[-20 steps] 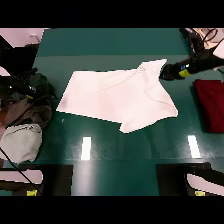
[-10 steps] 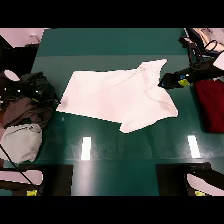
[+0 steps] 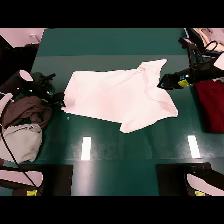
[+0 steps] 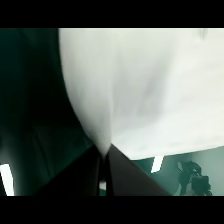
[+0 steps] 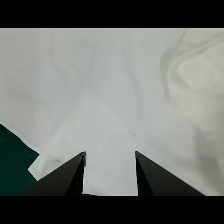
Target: Fold the shirts.
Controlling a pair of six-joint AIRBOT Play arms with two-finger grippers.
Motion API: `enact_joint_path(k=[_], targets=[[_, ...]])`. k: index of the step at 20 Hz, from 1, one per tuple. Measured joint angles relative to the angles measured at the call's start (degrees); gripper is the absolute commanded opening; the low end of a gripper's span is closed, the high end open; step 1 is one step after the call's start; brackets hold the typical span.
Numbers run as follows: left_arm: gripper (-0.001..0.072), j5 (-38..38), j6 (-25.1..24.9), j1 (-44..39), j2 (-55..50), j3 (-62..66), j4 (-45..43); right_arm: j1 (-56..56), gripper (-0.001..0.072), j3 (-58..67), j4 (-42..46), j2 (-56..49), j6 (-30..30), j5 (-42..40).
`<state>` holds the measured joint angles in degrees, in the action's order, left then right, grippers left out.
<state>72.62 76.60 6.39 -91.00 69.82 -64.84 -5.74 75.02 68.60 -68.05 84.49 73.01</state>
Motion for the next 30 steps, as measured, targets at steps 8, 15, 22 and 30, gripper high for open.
enact_joint_path(k=[8,15,22,30], targets=[[0.0023,4.4,-0.2,-0.6,4.8,5.6,0.8,8.4,0.0427,-10.6,0.1,3.7,0.7,5.5],[0.0023,6.7,-0.5,-0.6,8.0,6.7,1.7,13.6,0.0543,-33.6,-11.6,6.0,0.1,-3.6],[0.0022,8.4,-0.9,-0.6,8.7,6.8,3.3,7.6,0.0016,-39.0,-18.1,2.6,-1.2,-15.9],[0.0023,7.2,-1.1,-0.6,18.8,18.7,4.4,12.0,0.0014,-25.1,-18.9,17.8,-2.8,-19.5]])
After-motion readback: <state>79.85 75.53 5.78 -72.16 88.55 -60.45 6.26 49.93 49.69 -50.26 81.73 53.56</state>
